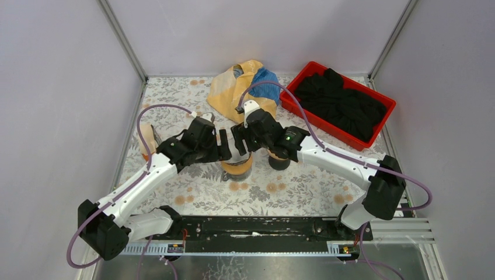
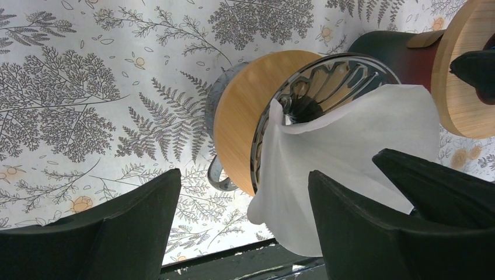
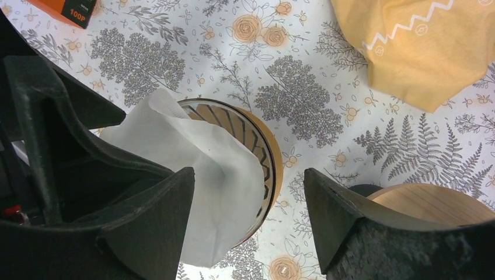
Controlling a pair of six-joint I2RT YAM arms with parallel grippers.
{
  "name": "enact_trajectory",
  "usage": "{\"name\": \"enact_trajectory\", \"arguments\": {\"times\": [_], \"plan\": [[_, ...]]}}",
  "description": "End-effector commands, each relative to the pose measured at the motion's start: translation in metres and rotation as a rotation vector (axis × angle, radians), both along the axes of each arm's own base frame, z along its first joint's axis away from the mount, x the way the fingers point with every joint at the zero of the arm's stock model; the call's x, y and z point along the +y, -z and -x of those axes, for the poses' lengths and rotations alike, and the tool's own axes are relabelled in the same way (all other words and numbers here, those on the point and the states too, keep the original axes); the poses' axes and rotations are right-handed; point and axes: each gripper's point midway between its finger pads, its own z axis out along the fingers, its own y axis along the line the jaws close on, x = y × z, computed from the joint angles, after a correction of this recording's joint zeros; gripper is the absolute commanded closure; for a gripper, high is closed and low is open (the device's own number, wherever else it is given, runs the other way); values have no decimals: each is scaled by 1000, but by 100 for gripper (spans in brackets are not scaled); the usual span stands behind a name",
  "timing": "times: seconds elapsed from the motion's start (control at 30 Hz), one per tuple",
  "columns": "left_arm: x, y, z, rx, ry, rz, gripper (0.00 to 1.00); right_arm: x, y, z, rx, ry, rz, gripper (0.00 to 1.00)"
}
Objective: Place the coffee filter in the dripper
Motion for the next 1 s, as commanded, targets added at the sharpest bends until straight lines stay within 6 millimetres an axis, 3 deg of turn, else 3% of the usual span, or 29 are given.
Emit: {"name": "enact_trajectory", "arguments": {"times": [0.0,0.27,0.53,0.7,0.97], "plan": [[-6,-27,-16,-97,-15,51,12,2,-23,-6,-52,-9,-45,24],[0,-51,-22,-166,-35,74,8,-12,-51,-11,-139,23,-56,19],[23,-79,-39,-255,-92,105,3,-54,-90,-30,-298,160,-11,7],[48,-95,-47,-316,-154,105,0,-96,-108,-44,-364,274,-4,0],[93,-123,-46,-424,-283,83,0,-196,-121,-60,-395,558,25,1]]}}
